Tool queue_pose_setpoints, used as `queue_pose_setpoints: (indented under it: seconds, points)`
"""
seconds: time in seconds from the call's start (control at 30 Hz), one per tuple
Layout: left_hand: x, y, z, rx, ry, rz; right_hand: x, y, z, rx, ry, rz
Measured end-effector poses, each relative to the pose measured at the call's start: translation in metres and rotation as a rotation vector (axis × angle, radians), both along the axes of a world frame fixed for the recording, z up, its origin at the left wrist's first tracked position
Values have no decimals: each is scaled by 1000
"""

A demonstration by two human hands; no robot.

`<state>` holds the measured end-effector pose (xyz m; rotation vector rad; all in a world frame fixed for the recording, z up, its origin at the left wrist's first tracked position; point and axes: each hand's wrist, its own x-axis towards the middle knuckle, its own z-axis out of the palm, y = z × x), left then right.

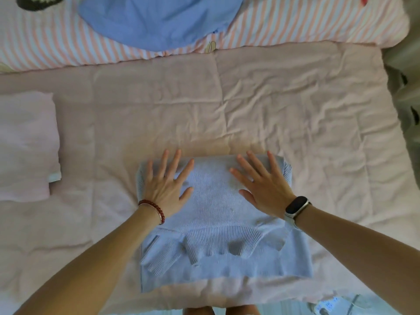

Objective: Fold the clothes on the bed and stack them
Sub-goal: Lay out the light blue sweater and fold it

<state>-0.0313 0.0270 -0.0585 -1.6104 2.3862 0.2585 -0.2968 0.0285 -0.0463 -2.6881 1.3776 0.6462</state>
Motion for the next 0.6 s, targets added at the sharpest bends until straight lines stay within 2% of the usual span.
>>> queue_pose_setpoints:
  seconds: [0.07, 0.17, 0.3, 0.37, 0.47, 0.6]
  points:
    - [5, -5, -12, 124, -112, 24, -2, -8, -10, 71, 35, -84]
    - [35, -10, -42, 204, -214, 31, -13, -14, -21, 147, 66, -187]
    - [54, -34, -35, 241, -131, -5, -29, -32, -19, 223, -4, -169]
    - [59, -51, -27, 251, -116, 43, -31, -47, -17, 243, -70, -258]
    - [62, -76, -19, 414, -96, 133, -27, -74, -7, 442, -172, -455]
    - [57, -82, -10, 514, 51, 159, -24, -85, 9, 583, -129, -470]
